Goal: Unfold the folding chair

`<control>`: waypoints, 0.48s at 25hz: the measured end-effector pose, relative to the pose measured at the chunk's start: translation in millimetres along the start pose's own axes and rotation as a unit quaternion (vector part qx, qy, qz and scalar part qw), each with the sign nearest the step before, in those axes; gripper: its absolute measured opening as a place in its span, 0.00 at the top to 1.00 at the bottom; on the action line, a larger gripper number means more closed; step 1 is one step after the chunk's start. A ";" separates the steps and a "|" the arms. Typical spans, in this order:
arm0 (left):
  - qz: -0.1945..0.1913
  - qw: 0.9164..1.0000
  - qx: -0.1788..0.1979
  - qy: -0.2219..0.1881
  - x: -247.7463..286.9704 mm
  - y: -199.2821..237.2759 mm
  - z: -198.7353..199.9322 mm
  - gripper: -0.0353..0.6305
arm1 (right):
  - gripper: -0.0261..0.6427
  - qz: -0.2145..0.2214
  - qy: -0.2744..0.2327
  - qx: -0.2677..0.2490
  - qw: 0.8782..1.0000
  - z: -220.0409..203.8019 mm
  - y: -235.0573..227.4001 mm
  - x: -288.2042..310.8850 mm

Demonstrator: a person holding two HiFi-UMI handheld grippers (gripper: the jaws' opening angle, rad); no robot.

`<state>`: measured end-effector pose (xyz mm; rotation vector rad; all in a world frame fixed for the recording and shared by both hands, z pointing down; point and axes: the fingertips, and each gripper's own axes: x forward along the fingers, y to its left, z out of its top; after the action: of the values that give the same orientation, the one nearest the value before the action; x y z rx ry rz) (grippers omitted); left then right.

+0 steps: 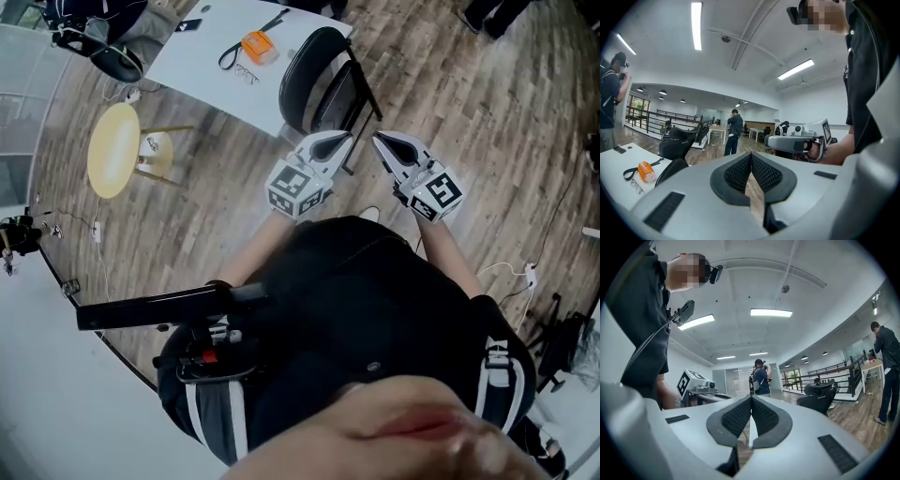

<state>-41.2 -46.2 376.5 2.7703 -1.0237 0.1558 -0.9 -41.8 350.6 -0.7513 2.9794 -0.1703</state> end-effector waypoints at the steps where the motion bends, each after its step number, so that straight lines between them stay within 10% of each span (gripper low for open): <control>1: 0.002 1.000 0.002 0.000 5.4 0.4 1.4 0.94 | 0.95 0.003 -0.001 -0.004 1.000 0.9 -5.1 0.0; 12: 0.011 1.000 0.006 0.009 23.6 40.2 3.4 0.94 | 0.95 0.007 0.007 -0.006 1.000 -5.8 -33.4 30.0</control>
<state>-49.5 -91.8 382.4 2.7645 -1.0526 0.1914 -12.1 -84.7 359.4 -0.7345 3.0008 -0.1577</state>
